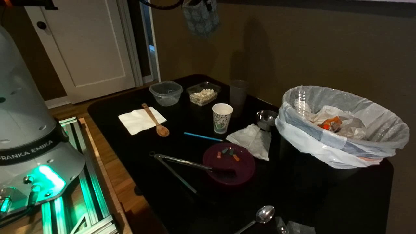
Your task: Move the box of tissues closer to the wall
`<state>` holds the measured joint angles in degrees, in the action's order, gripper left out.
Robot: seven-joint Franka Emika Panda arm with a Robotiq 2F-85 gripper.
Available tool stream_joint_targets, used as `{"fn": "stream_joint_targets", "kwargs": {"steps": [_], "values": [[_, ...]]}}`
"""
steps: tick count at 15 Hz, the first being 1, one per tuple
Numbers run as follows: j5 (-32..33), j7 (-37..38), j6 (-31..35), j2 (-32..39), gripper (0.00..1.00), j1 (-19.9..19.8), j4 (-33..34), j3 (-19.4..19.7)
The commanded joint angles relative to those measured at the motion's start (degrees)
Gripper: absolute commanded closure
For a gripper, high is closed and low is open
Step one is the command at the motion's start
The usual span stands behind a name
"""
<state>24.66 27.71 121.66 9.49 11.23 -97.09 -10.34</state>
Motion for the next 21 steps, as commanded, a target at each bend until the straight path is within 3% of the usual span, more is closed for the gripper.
{"fn": "stream_joint_targets", "kwargs": {"steps": [1, 5, 10, 11, 16, 17, 21], "values": [[-3.58, -4.89, -4.99, 11.13, 0.99, 4.42, 10.44, -1.28], [-5.24, -5.83, -12.68, 21.89, 0.99, 8.28, 21.61, 0.72], [-15.09, -9.81, -17.59, 33.47, 0.99, 7.30, 35.06, 1.66], [-11.14, -7.00, -14.21, 27.96, 0.94, 7.47, 26.63, 1.45], [-13.54, -7.83, -14.71, 33.66, 0.99, 7.31, 33.71, 1.78], [-15.59, -8.13, -16.06, 36.96, 0.99, 8.61, 37.67, 3.57], [-16.44, -7.73, -18.19, 46.09, 0.99, 8.55, 46.49, 2.68]]}}
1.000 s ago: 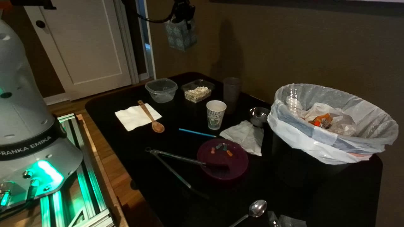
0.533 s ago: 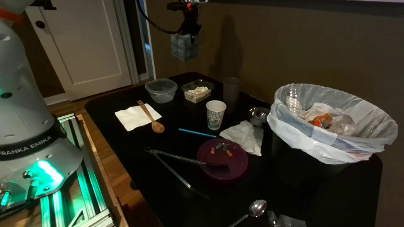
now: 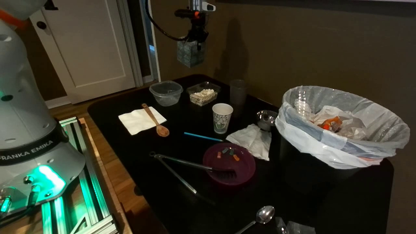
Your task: Move the box of tissues closer to the wall
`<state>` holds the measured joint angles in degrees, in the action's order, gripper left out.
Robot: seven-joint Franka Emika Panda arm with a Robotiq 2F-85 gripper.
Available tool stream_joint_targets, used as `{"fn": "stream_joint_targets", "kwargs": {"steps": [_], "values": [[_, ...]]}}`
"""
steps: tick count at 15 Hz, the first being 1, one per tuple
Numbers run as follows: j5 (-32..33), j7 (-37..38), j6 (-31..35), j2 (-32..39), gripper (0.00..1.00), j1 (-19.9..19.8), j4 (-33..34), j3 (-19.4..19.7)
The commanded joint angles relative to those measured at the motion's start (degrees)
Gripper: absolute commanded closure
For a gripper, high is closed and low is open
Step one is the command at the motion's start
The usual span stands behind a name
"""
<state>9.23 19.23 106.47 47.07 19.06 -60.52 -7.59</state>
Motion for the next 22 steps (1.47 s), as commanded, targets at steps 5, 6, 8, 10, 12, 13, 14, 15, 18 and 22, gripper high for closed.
{"fn": "stream_joint_targets", "kwargs": {"steps": [5, 6, 8, 10, 12, 13, 14, 15, 18, 22], "values": [[0.88, 7.36, -9.34, 18.06, 0.99, 3.34, 22.04, 2.41], [1.30, 8.54, -11.36, 19.51, 0.99, 3.87, 24.32, 3.02], [1.60, 10.55, -15.30, 21.76, 0.99, 4.60, 27.75, 4.19], [2.27, 11.52, -18.23, 23.64, 0.99, 5.31, 30.22, 5.42], [0.97, 9.23, -18.91, 24.80, 0.99, 5.77, 31.21, 7.68], [0.81, 8.67, -19.02, 25.68, 0.99, 5.77, 32.29, 8.04], [0.93, 8.30, -19.19, 26.53, 0.99, 5.94, 33.24, 8.51], [0.99, 7.56, -19.23, 27.36, 0.99, 5.90, 34.21, 8.82], [1.57, 6.08, -20.66, 29.34, 0.99, 5.66, 36.82, 10.38], [1.42, 4.84, -23.99, 30.64, 0.99, 4.78, 40.02, 11.91]]}}
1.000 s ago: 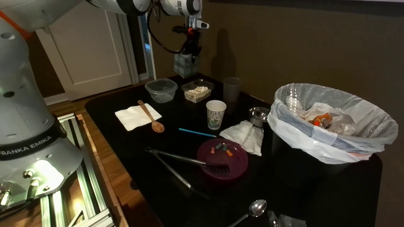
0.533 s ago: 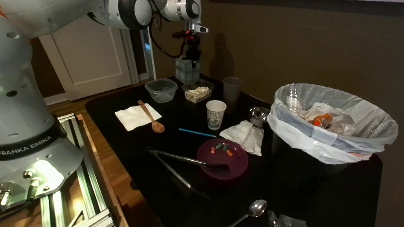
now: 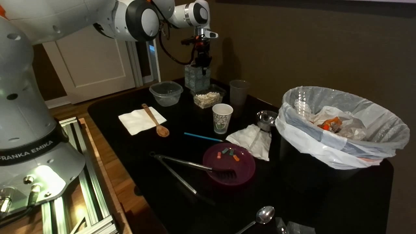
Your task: Move the box of tissues closer to the wall
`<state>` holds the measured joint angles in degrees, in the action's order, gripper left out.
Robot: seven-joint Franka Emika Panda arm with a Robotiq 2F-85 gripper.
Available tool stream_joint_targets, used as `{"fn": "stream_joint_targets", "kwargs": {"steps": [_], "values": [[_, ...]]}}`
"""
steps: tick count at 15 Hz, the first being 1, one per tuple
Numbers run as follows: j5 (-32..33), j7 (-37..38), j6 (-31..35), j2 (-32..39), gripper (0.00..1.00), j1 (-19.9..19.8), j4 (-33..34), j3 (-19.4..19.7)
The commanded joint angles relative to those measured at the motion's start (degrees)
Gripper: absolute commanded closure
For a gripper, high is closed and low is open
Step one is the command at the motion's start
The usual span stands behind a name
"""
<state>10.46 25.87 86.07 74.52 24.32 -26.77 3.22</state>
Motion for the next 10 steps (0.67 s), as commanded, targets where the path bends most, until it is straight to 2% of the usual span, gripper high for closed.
{"fn": "stream_joint_targets", "kwargs": {"steps": [1, 6, 8, 9, 10], "values": [[-0.29, -1.58, -0.91, 0.23, 0.99, -0.48, 1.33, 0.92], [-0.69, -0.74, 3.39, -0.66, 0.99, 0.08, 1.21, 0.73], [-4.39, 0.92, 2.57, -1.40, 0.99, -1.31, 1.23, -1.82], [-1.86, -0.30, 2.88, -0.79, 0.99, -0.10, 1.08, 0.31], [-2.09, -0.21, 2.88, -0.93, 0.94, -0.18, 1.07, 0.21]]}}
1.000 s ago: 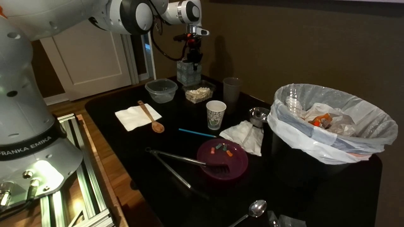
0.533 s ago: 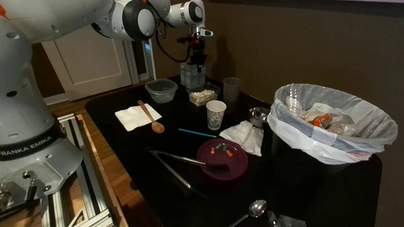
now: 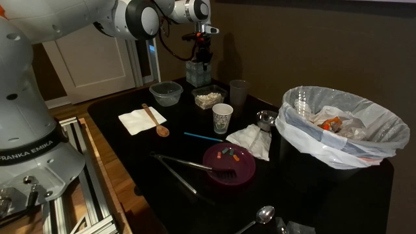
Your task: Move the box of tissues closer to the wall
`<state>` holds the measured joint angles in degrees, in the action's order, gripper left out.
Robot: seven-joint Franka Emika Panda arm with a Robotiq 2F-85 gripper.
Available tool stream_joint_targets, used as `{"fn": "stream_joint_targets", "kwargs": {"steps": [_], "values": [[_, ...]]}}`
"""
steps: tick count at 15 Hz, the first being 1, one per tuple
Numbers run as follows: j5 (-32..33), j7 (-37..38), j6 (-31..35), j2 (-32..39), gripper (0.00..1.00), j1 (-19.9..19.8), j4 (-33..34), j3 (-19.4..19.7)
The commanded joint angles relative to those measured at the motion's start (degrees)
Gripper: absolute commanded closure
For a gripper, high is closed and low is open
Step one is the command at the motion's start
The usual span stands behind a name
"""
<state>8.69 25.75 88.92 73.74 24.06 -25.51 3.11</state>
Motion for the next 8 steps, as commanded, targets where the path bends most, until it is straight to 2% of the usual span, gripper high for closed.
{"fn": "stream_joint_targets", "kwargs": {"steps": [1, 3, 4, 8], "values": [[-0.27, -0.09, 0.02, -0.14, 0.94, 0.07, -0.19, 0.43], [-0.24, -0.09, 0.02, -0.13, 0.94, 0.10, -0.21, 0.50], [-0.24, -0.09, 0.02, -0.13, 0.99, 0.11, -0.21, 0.50], [3.05, 0.88, 8.97, 0.56, 0.99, 0.53, -0.07, 3.60]]}}
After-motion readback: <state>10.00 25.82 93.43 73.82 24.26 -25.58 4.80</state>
